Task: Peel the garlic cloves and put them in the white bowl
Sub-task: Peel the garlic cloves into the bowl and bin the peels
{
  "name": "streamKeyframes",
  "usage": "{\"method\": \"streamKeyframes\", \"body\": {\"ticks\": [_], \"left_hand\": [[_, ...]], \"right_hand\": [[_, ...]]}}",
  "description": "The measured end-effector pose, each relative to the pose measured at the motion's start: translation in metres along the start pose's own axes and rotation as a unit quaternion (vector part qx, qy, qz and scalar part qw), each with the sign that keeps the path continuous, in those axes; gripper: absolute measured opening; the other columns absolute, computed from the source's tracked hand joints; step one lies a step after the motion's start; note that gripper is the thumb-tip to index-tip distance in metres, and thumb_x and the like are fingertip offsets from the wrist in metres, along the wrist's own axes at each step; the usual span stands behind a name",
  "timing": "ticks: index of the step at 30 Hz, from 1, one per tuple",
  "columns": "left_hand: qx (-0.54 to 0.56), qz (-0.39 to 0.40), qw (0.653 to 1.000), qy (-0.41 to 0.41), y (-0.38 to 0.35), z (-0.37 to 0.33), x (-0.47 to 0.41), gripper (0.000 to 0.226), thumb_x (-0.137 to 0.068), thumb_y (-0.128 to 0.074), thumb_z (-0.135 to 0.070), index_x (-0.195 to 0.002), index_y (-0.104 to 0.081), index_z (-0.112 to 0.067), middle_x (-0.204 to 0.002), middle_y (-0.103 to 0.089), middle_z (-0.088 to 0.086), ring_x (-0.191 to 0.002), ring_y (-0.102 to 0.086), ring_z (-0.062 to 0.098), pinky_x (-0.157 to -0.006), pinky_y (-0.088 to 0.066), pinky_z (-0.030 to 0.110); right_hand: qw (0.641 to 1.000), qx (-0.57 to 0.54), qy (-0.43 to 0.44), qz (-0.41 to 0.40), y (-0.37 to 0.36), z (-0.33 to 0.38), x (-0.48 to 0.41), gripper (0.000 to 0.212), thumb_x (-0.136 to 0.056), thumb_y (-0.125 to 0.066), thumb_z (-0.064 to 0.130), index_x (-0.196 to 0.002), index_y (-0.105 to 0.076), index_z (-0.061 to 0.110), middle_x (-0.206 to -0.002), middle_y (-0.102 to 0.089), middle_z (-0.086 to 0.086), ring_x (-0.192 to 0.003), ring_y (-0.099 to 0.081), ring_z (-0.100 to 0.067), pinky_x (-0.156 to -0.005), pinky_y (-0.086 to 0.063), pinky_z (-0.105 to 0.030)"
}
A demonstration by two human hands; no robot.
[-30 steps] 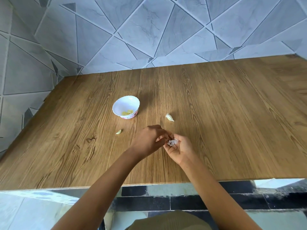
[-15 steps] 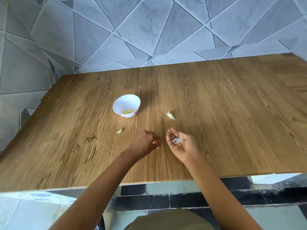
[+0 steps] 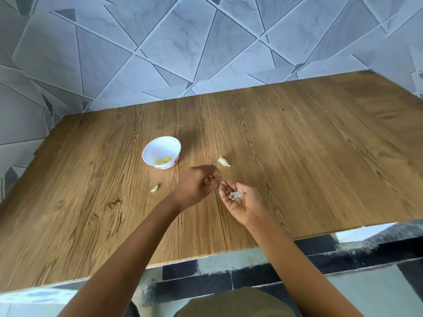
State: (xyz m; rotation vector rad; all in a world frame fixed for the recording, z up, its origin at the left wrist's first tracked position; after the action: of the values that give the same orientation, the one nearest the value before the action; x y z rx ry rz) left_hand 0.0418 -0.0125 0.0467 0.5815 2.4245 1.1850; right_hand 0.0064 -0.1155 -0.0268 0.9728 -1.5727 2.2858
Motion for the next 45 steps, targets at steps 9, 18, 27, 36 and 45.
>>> {"method": "streamKeyframes", "body": {"ticks": [9, 18, 27, 36, 45], "left_hand": [[-0.126, 0.028, 0.991, -0.042, -0.014, -0.028, -0.006, 0.016, -0.088, -0.062, -0.024, -0.101, -0.070, -0.018, -0.096, -0.060, -0.001, -0.085, -0.059, 0.015, -0.072, -0.049, 0.035], [0.008, -0.030, 0.999, 0.009, -0.002, -0.021, 0.002, 0.015, -0.079, -0.069, -0.005, -0.091, -0.073, -0.012, -0.086, -0.065, 0.004, -0.069, -0.058, 0.013, -0.063, -0.049, 0.024], [0.000, -0.049, 0.997, 0.059, 0.004, -0.017, 0.022, 0.022, -0.079, -0.063, 0.002, -0.093, -0.074, -0.011, -0.089, -0.062, -0.001, -0.070, -0.058, 0.010, -0.062, -0.041, 0.006], [-0.092, -0.094, 0.980, 0.151, -0.003, -0.022, 0.025, 0.021, -0.081, -0.060, -0.009, -0.096, -0.071, -0.018, -0.099, -0.065, -0.002, -0.072, -0.061, 0.013, -0.064, -0.053, 0.034], [-0.095, -0.149, 0.968, 0.176, -0.003, -0.032, 0.022, 0.021, -0.081, -0.058, -0.005, -0.092, -0.071, -0.017, -0.091, -0.067, -0.004, -0.069, -0.061, 0.012, -0.062, -0.053, 0.031]], "right_hand": [[0.999, 0.000, 0.018, 0.028, -0.002, 0.004, 0.000, 0.025, -0.094, -0.040, 0.004, -0.085, -0.061, -0.007, -0.068, -0.068, -0.017, -0.060, -0.068, -0.022, -0.060, -0.057, -0.026], [1.000, 0.004, 0.019, 0.018, 0.001, 0.002, 0.004, 0.030, -0.096, -0.037, 0.006, -0.083, -0.061, -0.007, -0.068, -0.069, -0.015, -0.068, -0.064, -0.020, -0.079, -0.049, -0.028], [0.998, 0.052, -0.029, 0.032, -0.009, -0.009, 0.001, 0.026, -0.096, -0.037, 0.008, -0.101, -0.060, -0.005, -0.077, -0.068, -0.016, -0.069, -0.066, -0.020, -0.069, -0.054, -0.028], [0.993, 0.068, -0.083, 0.045, -0.006, 0.004, 0.006, 0.027, -0.097, -0.036, 0.008, -0.095, -0.059, -0.006, -0.080, -0.065, -0.020, -0.075, -0.064, -0.026, -0.064, -0.058, -0.031], [0.992, 0.073, -0.092, 0.055, -0.003, 0.017, 0.009, 0.030, -0.098, -0.035, 0.008, -0.089, -0.060, -0.006, -0.082, -0.062, -0.017, -0.077, -0.061, -0.024, -0.068, -0.057, -0.029]]}}
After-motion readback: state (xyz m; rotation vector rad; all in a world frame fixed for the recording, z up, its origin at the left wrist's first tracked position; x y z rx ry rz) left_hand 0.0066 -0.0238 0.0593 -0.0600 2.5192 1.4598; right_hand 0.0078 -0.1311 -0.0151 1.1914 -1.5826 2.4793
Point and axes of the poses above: each hand's wrist, its own x-axis away from the middle knuckle, its own y-axis out of the back of the hand, z = x × y, the point moved 6 cm from there along -x, towards the middle knuckle
